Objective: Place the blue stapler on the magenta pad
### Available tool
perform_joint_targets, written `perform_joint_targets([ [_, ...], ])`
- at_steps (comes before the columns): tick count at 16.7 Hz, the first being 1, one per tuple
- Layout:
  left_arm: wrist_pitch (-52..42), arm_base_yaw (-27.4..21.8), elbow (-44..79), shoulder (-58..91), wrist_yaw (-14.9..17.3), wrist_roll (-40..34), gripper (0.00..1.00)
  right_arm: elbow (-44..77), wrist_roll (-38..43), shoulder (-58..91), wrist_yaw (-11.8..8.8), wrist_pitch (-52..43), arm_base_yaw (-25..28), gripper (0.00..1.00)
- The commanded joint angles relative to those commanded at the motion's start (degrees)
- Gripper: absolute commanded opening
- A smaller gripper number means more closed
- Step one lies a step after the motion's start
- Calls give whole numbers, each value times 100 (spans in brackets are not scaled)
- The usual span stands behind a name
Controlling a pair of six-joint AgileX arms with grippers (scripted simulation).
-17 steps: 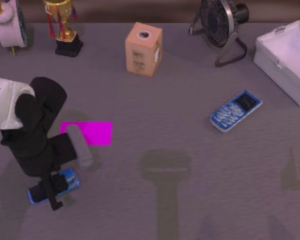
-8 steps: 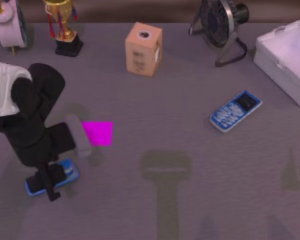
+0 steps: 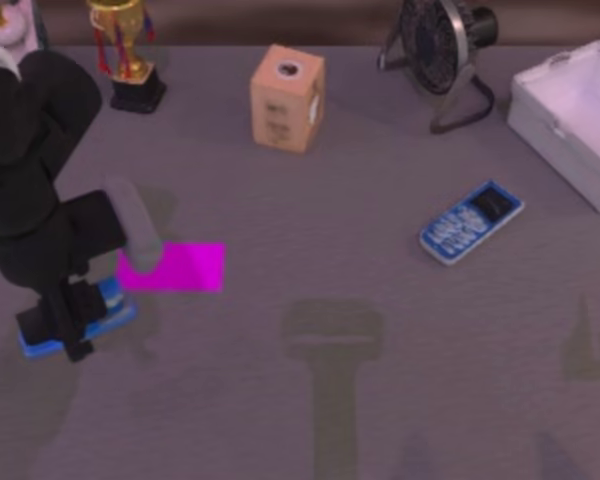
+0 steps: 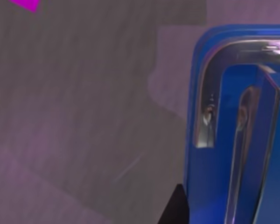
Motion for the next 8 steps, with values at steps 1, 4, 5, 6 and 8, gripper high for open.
perform_joint_targets([
  [1, -2, 0, 2, -2, 0, 0, 0, 0, 0, 0, 0, 0, 0, 100],
  [4, 9, -31, 0, 32, -2, 22, 0, 0, 0, 0, 0, 0, 0, 100],
  [5, -22, -39, 72, 97, -1, 83, 0, 0, 0, 0, 0, 0, 0, 100],
  [6, -76, -48, 204, 215, 0, 191, 0, 0, 0, 0, 0, 0, 0, 100],
  [8, -241, -62, 652, 583, 3, 514, 0, 0, 0, 0, 0, 0, 0, 100],
])
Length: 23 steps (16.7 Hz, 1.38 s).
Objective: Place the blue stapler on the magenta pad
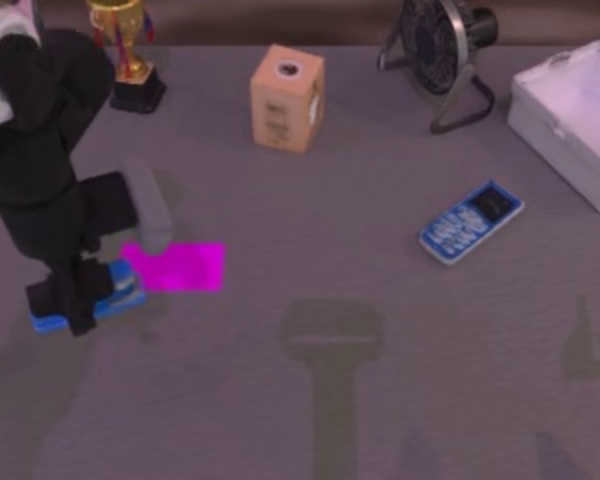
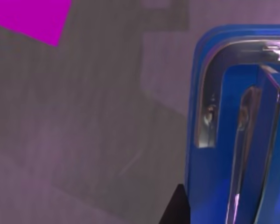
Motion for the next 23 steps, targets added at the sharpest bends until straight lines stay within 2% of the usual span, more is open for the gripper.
perform_joint_targets([
  [6, -667, -19, 2367, 1511, 12, 1332, 0, 0, 0, 0, 0, 0, 0, 100],
  [10, -945, -22, 3353, 2198, 16, 1988, 0, 0, 0, 0, 0, 0, 0, 100],
  [17, -872, -7, 3393, 2301, 12, 2098, 0, 0, 0, 0, 0, 0, 0, 100],
  [23, 454, -26, 2449, 2649, 20, 2071, 0, 0, 0, 0, 0, 0, 0, 100],
])
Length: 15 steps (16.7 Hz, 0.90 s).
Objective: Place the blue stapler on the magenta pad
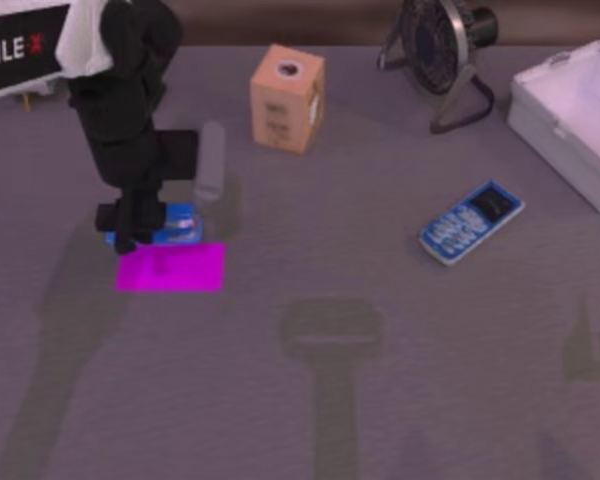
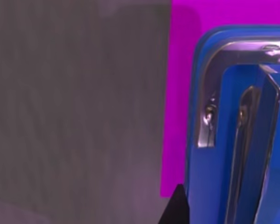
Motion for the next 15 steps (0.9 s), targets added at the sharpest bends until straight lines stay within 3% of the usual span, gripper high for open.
perform_joint_targets([
  [7, 566, -19, -440, 181, 1, 4, 0, 0, 0, 0, 0, 0, 0, 100],
  [15, 566, -19, -440, 181, 1, 4, 60, 0, 0, 0, 0, 0, 0, 100],
])
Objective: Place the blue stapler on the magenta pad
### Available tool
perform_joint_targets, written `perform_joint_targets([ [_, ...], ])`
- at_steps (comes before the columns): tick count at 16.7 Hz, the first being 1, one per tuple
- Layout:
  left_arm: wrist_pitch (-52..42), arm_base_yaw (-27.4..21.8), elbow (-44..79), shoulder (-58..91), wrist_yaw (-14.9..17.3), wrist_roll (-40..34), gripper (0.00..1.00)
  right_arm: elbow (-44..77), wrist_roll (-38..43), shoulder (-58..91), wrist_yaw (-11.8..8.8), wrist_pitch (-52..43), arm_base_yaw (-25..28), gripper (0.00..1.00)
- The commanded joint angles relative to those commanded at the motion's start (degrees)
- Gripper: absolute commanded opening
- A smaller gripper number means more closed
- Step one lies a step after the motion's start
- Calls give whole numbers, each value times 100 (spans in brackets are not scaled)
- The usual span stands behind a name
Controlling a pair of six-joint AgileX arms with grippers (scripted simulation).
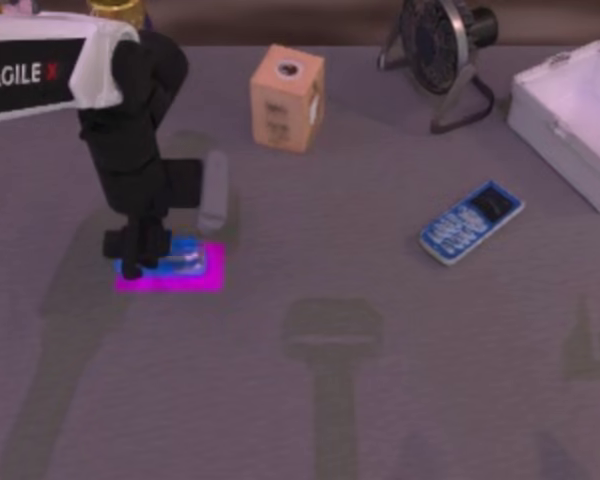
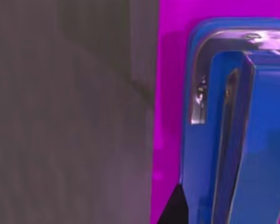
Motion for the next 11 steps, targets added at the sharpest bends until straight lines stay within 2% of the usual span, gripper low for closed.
perform_joint_targets([
  [5, 0, 0, 0, 0, 0, 0, 98, 0, 0, 0, 0, 0, 0, 100],
  [11, 0, 0, 0, 0, 0, 0, 100, 0, 0, 0, 0, 0, 0, 100],
])
